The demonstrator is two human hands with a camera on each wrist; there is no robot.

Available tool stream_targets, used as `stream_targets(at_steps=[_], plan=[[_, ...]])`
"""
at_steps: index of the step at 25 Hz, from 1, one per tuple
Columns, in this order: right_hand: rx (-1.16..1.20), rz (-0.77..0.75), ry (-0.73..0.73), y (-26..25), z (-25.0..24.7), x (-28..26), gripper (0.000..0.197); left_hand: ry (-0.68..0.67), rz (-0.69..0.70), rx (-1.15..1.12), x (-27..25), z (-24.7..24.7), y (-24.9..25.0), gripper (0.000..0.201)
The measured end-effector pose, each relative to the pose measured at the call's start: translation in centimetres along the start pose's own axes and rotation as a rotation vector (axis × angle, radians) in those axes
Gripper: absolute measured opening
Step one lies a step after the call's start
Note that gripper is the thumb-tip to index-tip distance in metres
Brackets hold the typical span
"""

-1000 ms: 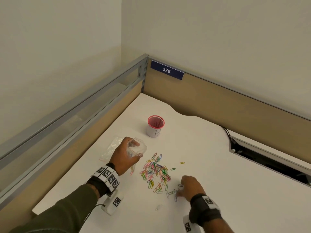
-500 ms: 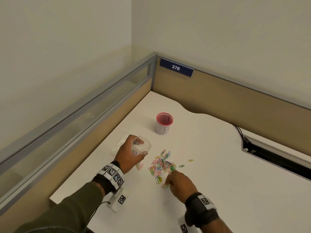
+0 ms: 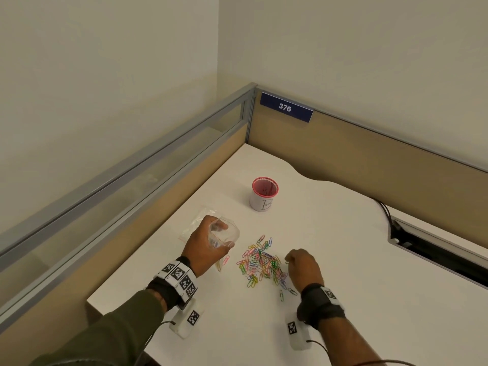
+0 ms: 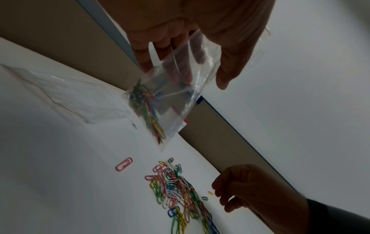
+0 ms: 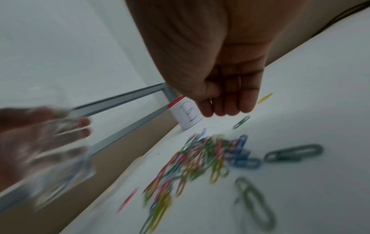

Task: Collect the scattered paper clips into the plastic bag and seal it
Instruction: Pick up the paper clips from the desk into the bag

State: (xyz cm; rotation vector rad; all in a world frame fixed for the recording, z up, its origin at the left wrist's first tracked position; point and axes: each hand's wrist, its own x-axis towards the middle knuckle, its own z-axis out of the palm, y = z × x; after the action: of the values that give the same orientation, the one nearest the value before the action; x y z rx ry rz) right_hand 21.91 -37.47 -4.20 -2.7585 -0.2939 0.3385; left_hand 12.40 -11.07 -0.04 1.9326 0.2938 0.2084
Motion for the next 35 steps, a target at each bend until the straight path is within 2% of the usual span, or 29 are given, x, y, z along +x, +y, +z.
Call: stream_targets(at_steps=[3,5,11,14,18,22,25,27,29,32,33,35], plan=[[-0.036,0.184,-0.007,3.4,-0.9,2.3,0.038,-0.004,0.000,-0.001,0.1,-0.4,-0.1,0.048],[-0.120,0.203,-0.068,4.3,-0.6,2.9,0.046,0.006,0.010,-0.003,0.4,-0.6,-0.2,0.048],[-0.132,-0.037,-0.121,1.1,1.7,0.1,0.035,0.008,0.012,-0.026,1.2,-0.1,-0.1,0.047],[-0.047,-0.067,-0.153,0.6,1.7,-2.6,0.030,-0.006,0.019,-0.034,1.4,0.2,0.0,0.048],[-0.066,0.133,-0.208,1.5,1.7,-5.4,0.053,-0.017,0.033,-0.046,1.5,0.1,0.0,0.050],[0.009,0.236,-0.130,-0.2,2.6,-4.4,0.037,-0.013,0.041,-0.055,1.6,0.1,-0.3,0.047],[0.070,0.212,-0.056,-2.0,2.7,-2.5,0.022,-0.028,0.059,-0.056,1.6,0.1,-0.4,0.045],[0.097,0.187,-0.025,-2.4,2.4,-1.4,0.021,-0.043,0.048,-0.041,1.7,0.0,-0.2,0.045],[0.097,0.145,-0.007,-2.7,1.8,-0.6,0.032,-0.051,0.038,-0.031,1.8,-0.3,-0.1,0.045],[-0.038,0.025,-0.153,-3.4,1.7,-0.2,0.067,-0.052,0.052,-0.023,2.1,-0.7,-0.3,0.044],[-0.099,-0.015,-0.206,-3.7,2.0,-0.2,0.070,-0.056,0.054,-0.024,2.1,-0.8,-0.4,0.043],[-0.172,-0.067,-0.218,-4.1,2.5,-0.1,0.055,-0.063,0.061,-0.017,2.2,-0.9,-0.3,0.041]])
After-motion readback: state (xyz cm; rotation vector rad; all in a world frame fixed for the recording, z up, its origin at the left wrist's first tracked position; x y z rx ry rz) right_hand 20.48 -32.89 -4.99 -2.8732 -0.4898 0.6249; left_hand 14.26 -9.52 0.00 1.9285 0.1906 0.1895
